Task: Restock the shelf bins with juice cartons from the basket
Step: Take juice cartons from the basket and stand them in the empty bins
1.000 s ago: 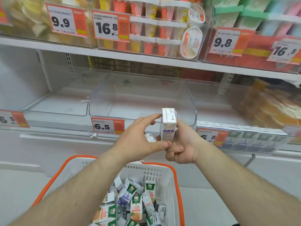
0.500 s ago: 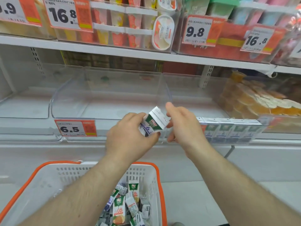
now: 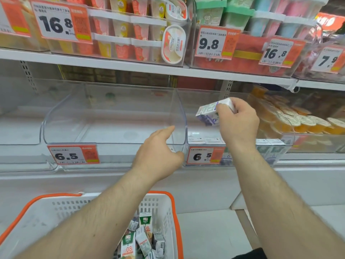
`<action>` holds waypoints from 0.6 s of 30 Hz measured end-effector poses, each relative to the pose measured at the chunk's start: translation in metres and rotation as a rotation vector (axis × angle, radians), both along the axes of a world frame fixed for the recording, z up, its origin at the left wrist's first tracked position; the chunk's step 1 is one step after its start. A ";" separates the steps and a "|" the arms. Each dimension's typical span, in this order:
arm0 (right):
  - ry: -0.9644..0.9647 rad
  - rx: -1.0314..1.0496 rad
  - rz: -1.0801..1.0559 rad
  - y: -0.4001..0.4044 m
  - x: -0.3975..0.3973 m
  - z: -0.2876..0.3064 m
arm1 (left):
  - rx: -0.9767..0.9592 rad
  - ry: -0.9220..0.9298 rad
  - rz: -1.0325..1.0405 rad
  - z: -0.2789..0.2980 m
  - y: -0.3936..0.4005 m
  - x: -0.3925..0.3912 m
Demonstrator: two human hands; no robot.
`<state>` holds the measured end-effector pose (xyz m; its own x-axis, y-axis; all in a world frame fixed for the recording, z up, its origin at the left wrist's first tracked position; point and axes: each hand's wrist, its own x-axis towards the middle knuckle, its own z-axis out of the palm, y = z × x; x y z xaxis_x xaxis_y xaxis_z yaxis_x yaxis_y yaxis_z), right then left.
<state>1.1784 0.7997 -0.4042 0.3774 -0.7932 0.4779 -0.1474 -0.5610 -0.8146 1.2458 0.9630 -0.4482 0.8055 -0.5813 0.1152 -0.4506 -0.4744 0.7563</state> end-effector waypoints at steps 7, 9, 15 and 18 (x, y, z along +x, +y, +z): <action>0.501 -0.181 0.100 -0.030 0.039 -0.038 | 0.011 0.212 -0.031 0.001 -0.014 0.005; 0.673 -0.222 0.175 -0.031 0.046 -0.043 | 0.001 0.236 -0.044 -0.001 -0.015 0.007; 0.948 -0.277 0.318 -0.029 0.054 -0.040 | -0.072 0.344 -0.051 -0.008 -0.024 0.015; 0.959 -0.231 0.384 -0.030 0.056 -0.040 | -0.119 0.411 -0.058 -0.007 -0.026 0.018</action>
